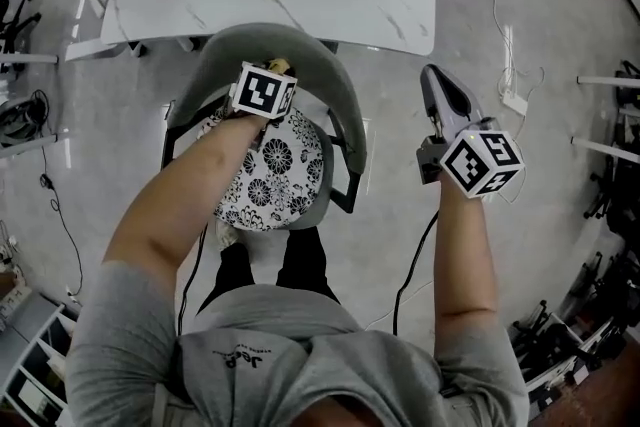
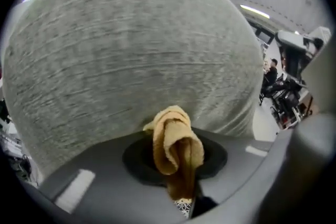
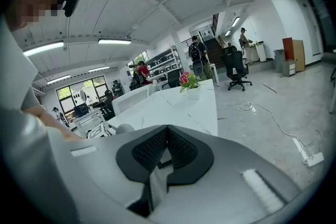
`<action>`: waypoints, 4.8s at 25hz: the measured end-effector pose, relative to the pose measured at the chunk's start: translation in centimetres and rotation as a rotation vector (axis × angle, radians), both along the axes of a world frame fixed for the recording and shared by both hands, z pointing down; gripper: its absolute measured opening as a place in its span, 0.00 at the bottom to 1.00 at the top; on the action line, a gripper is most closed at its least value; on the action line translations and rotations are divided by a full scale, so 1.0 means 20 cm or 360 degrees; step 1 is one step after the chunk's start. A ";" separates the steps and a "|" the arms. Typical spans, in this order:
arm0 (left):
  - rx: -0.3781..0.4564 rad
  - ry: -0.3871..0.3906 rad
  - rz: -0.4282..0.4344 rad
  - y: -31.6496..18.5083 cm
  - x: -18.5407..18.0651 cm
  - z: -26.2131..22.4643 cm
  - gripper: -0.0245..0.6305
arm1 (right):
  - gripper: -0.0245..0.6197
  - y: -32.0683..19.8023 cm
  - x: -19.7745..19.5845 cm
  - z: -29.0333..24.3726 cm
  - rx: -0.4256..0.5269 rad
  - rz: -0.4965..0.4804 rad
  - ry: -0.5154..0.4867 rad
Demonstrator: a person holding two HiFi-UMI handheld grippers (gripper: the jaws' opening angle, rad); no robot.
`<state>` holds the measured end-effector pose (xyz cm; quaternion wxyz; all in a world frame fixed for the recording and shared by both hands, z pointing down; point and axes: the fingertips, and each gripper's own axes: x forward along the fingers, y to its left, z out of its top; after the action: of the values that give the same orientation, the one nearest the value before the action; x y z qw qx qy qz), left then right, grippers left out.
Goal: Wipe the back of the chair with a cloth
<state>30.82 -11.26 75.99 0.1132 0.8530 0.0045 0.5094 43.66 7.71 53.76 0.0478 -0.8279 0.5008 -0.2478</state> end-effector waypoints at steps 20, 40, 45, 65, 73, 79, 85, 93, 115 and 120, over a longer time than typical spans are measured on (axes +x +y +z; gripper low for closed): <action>-0.0162 0.0122 0.0687 0.74 0.04 -0.12 0.23 | 0.04 0.17 -0.02 -0.07 0.0066 0.0058 0.0007; -0.0380 0.0063 -0.0864 -0.63 -0.83 0.17 0.23 | 0.04 -0.41 -0.41 -0.04 0.0015 -0.0197 -0.0011; -0.0386 0.0026 -0.0876 -0.66 -0.75 0.20 0.23 | 0.04 -0.46 -0.43 -0.03 -0.0002 -0.0221 -0.0007; -0.0158 -0.0065 -0.0238 -0.11 -0.07 0.21 0.23 | 0.04 -0.08 -0.07 0.03 -0.0014 -0.0060 -0.0019; -0.0039 -0.0023 0.0083 0.25 0.08 0.16 0.23 | 0.04 0.07 -0.01 0.01 0.0026 -0.0009 -0.0012; 0.0018 0.0038 0.0393 0.51 0.12 0.11 0.23 | 0.04 0.13 -0.01 0.00 0.0042 0.0013 -0.0020; 0.0056 0.0103 0.0743 0.82 0.05 0.06 0.22 | 0.04 0.11 -0.03 -0.02 0.0046 0.0005 -0.0017; -0.0249 0.0191 0.0614 0.82 -0.06 -0.01 0.22 | 0.04 0.01 -0.11 -0.05 0.0038 -0.0035 0.0000; -0.0230 -0.0082 -0.0766 -0.59 -0.80 0.47 0.22 | 0.04 -0.47 -0.34 -0.02 -0.0006 -0.0208 -0.0010; -0.0233 -0.0111 -0.0801 -0.60 -0.67 0.51 0.22 | 0.04 -0.39 -0.26 0.00 -0.0009 -0.0183 -0.0002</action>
<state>17.35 -23.26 86.15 0.2979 0.7987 -0.1750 0.4927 38.54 -0.15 53.82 0.0313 -0.7979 0.5467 -0.2521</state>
